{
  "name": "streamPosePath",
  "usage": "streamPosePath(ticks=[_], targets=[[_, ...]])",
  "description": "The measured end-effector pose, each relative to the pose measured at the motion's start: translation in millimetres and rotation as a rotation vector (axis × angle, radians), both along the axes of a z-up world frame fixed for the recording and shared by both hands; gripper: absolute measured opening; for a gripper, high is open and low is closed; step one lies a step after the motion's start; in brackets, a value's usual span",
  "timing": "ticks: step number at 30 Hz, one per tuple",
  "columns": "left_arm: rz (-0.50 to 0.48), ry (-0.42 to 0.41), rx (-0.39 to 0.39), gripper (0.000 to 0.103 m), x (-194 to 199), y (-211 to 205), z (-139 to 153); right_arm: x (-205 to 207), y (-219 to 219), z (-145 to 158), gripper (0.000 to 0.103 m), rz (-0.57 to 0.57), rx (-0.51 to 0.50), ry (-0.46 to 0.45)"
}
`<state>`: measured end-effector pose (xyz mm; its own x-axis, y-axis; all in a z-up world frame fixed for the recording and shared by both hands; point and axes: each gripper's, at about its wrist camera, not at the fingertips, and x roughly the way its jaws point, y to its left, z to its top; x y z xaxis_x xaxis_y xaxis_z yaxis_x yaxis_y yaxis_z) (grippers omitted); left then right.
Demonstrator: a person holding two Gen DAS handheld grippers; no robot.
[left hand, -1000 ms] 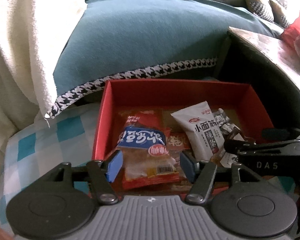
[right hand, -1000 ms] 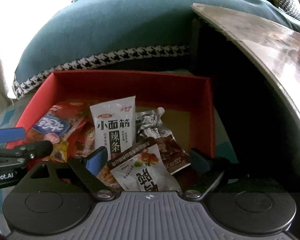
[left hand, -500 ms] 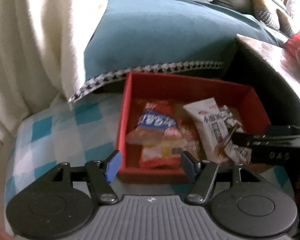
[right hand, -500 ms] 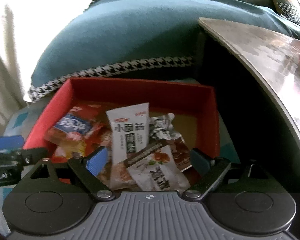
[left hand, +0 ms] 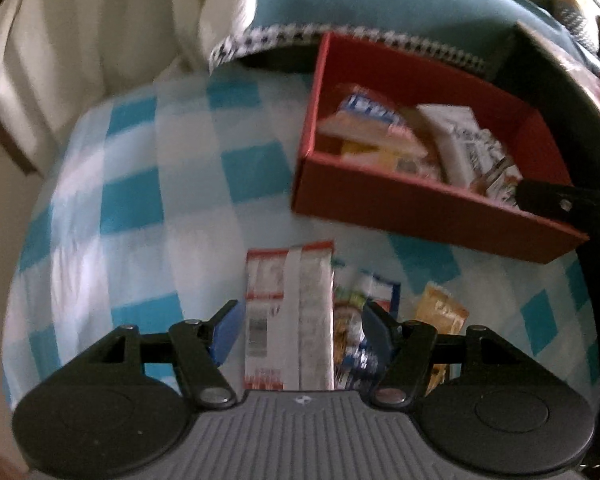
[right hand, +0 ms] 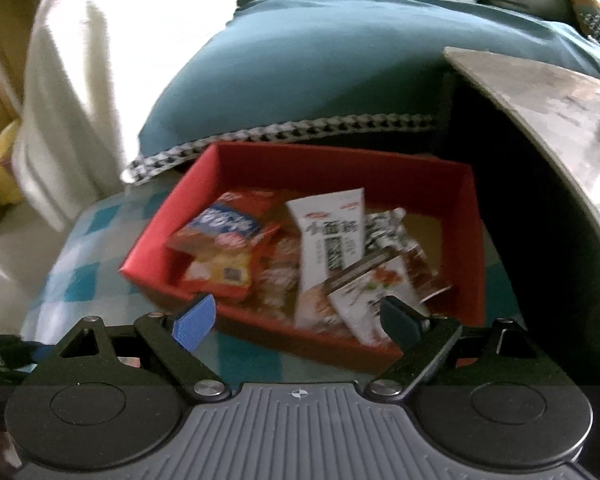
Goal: Organize snacks
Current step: 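Move the left tool to the white-red striped pack while the right tool approaches the yellow cartoon pack, then grip the white-red striped pack with the left tool while the right tool grips the yellow cartoon pack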
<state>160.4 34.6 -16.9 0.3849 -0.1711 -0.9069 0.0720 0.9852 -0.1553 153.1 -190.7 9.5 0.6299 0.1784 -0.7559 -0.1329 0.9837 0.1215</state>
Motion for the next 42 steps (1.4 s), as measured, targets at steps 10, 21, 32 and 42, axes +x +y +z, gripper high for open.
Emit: streamPosePath(ticks=[10,21,32,42], targets=[[0.052,0.063,-0.009,0.067,-1.5,4.3,-21.8,-15.0,21.2,-7.1,0.095,0.089,-0.007,0.03],[0.09,0.084,-0.11,0.053,-0.2,12.7,-27.9,-13.3,15.1,-15.9,0.095,0.075,0.004,0.071],[0.056,0.098,-0.092,0.042,-45.8,20.4,-16.1,-45.6,26.6,-45.2,0.095,0.061,0.027,0.174],[0.055,0.096,-0.099,0.042,-60.5,34.8,-15.6,-60.2,68.4,-82.5,0.095,0.088,-0.097,0.243]])
